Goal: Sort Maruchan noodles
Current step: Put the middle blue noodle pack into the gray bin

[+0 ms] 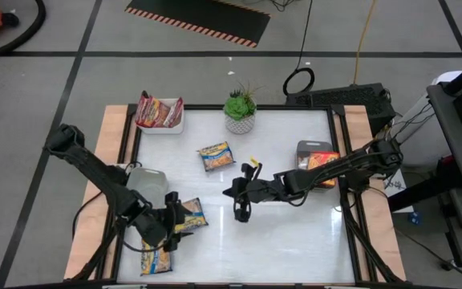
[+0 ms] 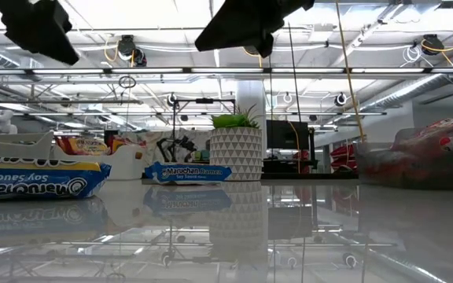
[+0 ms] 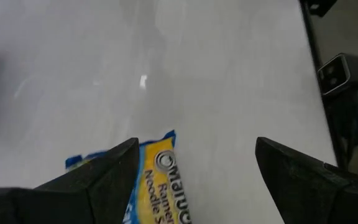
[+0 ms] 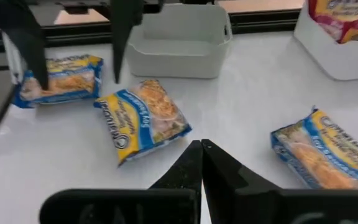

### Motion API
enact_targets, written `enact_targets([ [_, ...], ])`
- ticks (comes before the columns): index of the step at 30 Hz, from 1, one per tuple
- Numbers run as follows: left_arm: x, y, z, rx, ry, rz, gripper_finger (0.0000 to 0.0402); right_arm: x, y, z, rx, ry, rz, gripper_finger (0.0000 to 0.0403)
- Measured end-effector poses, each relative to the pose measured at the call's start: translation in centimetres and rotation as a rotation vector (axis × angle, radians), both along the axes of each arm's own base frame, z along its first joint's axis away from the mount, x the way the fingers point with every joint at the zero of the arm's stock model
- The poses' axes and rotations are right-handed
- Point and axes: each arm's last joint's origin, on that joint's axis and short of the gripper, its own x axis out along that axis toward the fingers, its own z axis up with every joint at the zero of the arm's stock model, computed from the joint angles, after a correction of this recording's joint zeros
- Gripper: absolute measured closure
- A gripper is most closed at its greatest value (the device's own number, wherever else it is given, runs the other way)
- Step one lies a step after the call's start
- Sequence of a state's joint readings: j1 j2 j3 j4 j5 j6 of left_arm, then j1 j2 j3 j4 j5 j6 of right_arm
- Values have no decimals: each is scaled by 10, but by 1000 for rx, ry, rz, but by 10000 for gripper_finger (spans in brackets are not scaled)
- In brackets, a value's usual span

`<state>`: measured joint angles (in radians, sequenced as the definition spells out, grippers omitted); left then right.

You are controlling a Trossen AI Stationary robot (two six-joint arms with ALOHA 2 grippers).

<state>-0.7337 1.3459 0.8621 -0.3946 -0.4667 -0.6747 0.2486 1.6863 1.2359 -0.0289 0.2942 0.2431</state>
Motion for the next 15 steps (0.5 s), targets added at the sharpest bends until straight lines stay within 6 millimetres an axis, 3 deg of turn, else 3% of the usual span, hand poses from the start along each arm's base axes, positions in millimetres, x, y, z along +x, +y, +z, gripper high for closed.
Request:
enact_targets([
  [5, -4, 1, -3, 7, 39, 26, 76, 5, 8, 11, 31, -61, 22, 403],
  [10, -4, 2, -3, 4, 40, 37, 76, 19, 25, 19, 44, -265, 225, 403],
  [15, -5, 0, -3, -22, 41, 56, 76, 36, 30, 4, 49, -336, 261, 403],
])
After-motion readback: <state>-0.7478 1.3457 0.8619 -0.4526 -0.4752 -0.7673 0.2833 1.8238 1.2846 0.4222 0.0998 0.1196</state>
